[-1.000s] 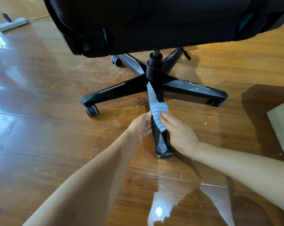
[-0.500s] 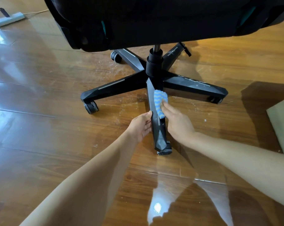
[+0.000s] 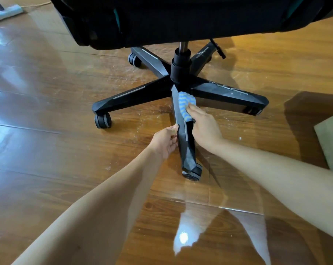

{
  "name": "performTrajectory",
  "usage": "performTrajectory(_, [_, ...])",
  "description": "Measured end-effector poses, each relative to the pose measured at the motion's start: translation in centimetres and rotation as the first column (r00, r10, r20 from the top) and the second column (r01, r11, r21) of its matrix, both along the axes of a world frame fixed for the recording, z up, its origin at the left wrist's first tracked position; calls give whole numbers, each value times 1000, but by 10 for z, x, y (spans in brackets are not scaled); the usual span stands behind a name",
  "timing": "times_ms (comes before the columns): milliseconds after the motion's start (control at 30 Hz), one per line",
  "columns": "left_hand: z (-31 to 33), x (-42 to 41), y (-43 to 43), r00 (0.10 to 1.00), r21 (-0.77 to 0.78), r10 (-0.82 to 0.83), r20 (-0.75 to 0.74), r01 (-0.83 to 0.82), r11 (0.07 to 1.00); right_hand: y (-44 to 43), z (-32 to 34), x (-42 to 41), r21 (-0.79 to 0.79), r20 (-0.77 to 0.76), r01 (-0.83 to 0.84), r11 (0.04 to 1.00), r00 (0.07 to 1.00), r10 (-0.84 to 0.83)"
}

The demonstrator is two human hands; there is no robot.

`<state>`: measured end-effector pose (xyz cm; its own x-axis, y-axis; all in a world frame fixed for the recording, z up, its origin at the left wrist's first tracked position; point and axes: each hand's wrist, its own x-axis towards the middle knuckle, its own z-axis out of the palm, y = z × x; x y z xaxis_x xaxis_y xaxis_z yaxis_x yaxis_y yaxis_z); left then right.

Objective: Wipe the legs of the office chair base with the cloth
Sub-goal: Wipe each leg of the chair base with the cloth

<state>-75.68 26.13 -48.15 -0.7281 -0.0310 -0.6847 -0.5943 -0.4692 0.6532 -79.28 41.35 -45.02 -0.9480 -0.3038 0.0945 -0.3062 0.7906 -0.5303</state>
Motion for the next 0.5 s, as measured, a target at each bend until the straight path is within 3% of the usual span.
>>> performTrajectory(100, [2, -2, -1, 1000, -6, -4, -5, 4, 1000, 3, -3, 18, 12, -11, -13, 1000, 1000, 13])
performTrajectory(300, [-2, -6, -10, 998, 13, -67, -20, 67, 998, 40, -22, 118, 117, -46, -285, 951, 955, 291])
performTrajectory(400, [-1, 0, -11, 994, 18, -104, -45, 105, 994, 30, -15, 103, 160, -74, -296, 942, 948, 310])
performTrajectory(500, [1, 9, -13, 999, 98, -31, -39, 35, 995, -3, 0, 53, 188, -67, -252, 949, 961, 268])
